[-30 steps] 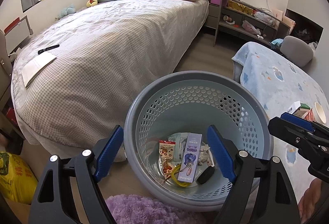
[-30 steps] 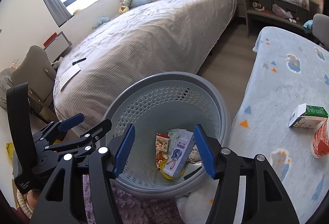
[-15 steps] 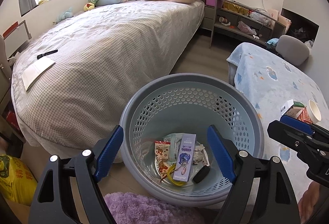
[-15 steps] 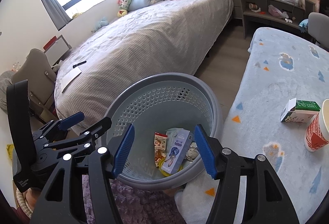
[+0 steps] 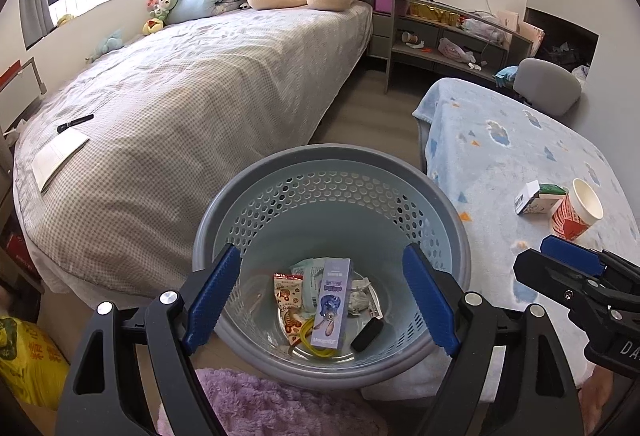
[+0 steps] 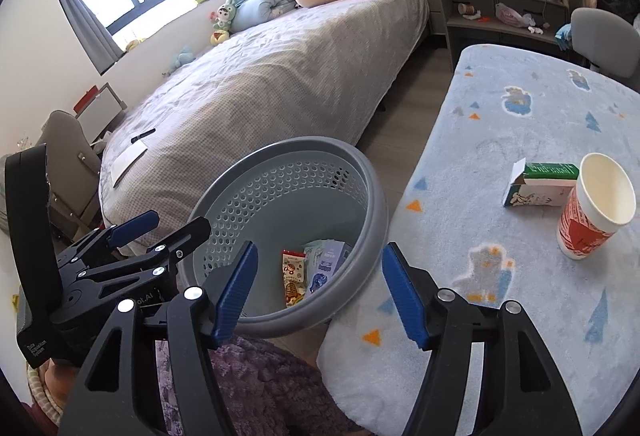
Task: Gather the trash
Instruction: 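Move both open tools back over the table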
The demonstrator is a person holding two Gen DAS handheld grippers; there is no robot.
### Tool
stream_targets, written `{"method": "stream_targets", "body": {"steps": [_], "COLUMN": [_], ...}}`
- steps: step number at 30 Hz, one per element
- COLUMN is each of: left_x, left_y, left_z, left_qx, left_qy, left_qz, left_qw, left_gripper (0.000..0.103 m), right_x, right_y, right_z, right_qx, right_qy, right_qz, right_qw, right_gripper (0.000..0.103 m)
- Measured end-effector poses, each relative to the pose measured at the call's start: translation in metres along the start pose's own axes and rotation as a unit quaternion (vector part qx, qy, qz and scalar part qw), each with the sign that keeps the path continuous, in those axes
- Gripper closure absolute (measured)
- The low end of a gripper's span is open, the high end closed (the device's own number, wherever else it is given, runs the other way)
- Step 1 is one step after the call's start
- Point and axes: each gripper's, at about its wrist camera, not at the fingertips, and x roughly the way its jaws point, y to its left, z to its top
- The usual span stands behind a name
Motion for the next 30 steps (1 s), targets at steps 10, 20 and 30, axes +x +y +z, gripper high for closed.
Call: {"method": "stream_targets", "body": {"steps": [10, 20, 30], "left_x": [-0.006, -0.008, -0.005], "left_y": [-0.038, -0.073, -0.107], "left_z": [-0.005, -0.007, -0.006], "left_qx": [0.024, 0.041, 0.062], "left_qy": [-0.002, -0.001, 0.004], "left_qz": [-0.026, -0.046, -0.061], "left_qw": [0.9994, 0.9981, 0.9962], "left_gripper": [0.023, 0.022, 0.022], "right_x": [-0.027, -0.050, -0.063], "right_y": [-0.031, -0.060, -0.089], "right_z": [-0.018, -0.033, -0.043], "right_qx": [0.022, 0.038, 0.057], "right_qy": [-0.012, -0.022, -0.031], "right_qz": [-0.026, -0.056, -0.078], "right_qw": [0.999, 0.997, 0.995], "right_gripper": [0.034, 0.029, 0.026]}}
